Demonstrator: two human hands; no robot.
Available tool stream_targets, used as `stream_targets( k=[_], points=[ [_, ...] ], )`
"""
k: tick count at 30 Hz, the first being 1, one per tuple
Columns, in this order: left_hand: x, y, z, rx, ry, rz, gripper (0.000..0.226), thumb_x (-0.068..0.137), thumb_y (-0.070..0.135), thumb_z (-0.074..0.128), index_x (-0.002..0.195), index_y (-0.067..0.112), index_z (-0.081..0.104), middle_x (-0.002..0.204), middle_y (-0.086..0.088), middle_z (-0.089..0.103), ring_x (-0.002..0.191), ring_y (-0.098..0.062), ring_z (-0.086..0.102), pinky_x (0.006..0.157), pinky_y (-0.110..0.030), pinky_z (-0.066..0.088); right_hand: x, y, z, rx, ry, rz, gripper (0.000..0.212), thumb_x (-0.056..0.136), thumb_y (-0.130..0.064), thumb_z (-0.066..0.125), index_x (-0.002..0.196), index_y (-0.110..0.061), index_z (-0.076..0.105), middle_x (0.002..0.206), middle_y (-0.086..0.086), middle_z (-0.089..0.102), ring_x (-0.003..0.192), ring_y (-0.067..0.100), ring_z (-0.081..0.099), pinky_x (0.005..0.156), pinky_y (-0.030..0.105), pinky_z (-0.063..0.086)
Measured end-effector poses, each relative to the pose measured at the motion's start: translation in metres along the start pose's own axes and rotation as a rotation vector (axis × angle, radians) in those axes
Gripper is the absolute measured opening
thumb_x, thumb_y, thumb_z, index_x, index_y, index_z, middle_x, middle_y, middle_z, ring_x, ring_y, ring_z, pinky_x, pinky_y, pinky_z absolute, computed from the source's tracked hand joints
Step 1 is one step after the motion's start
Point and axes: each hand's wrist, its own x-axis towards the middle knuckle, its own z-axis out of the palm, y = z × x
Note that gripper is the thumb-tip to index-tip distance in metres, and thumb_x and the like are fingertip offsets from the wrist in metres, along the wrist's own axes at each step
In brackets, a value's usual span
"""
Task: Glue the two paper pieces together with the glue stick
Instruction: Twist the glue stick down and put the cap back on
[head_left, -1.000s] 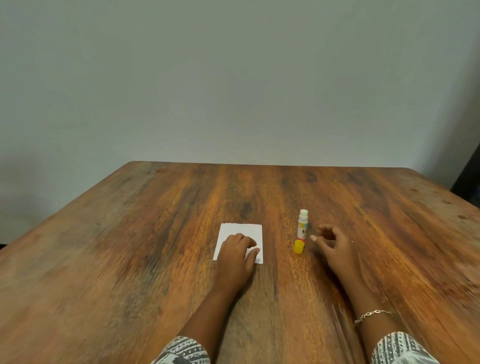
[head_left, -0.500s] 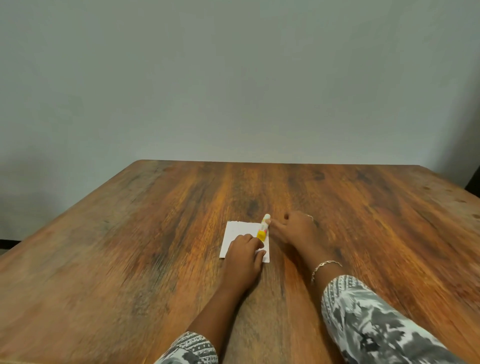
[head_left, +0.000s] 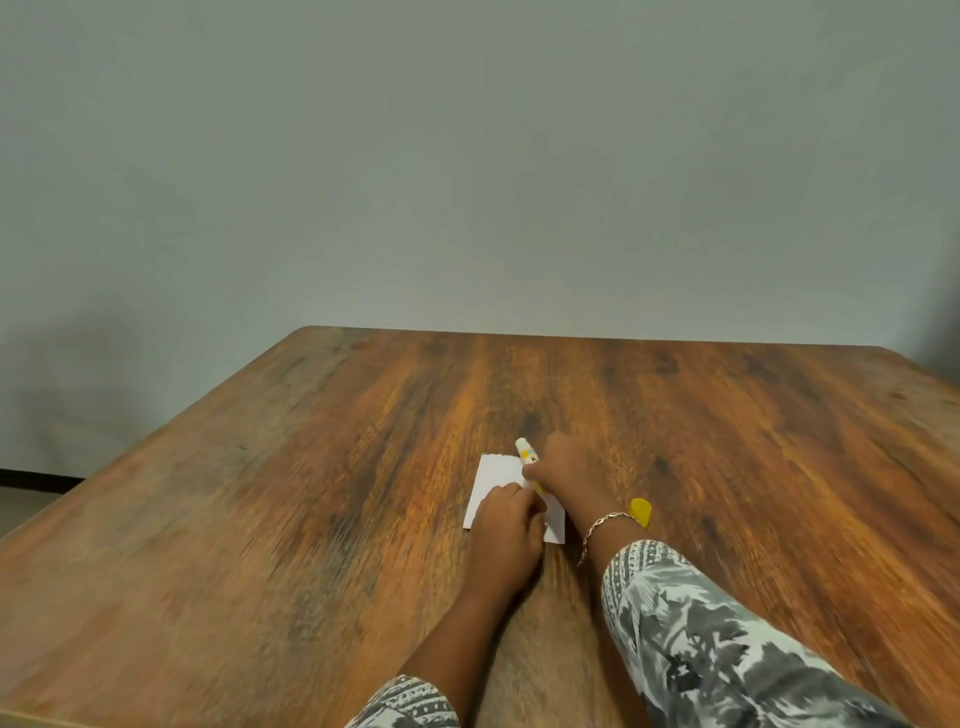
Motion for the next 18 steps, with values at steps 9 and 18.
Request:
stream_targets(
  k=[9,18],
  points=[
    [-0.003,0.011,-0.006,-0.214,0.201,0.086,0.012,0.091,0.015,0.052,0.093,0.012,0.064,0.092,-0.001,0.066,0.087,-0.012,0.056,0.077,-0.020,0.040,-0.060,0.037,-0.012,0.700,0.146,-0.066,0.012,0.082,-0.021,0.065,0.079,-0.011,0.059,0.077,0.008,0.066,0.073,0.024,0.064,0.065,0.040,0.055],
    [-0.010,0.029,0.004,-0.642,0.068,-0.022,0.018,0.095,0.015,0.045,0.110,0.016,0.057,0.099,0.007,0.066,0.094,-0.004,0.061,0.081,-0.020,0.050,-0.095,0.044,-0.006,0.851,0.008,-0.288,0.030,0.084,0.005,0.054,0.103,-0.017,0.063,0.098,0.004,0.070,0.092,0.013,0.066,0.080,0.022,0.052]
  ],
)
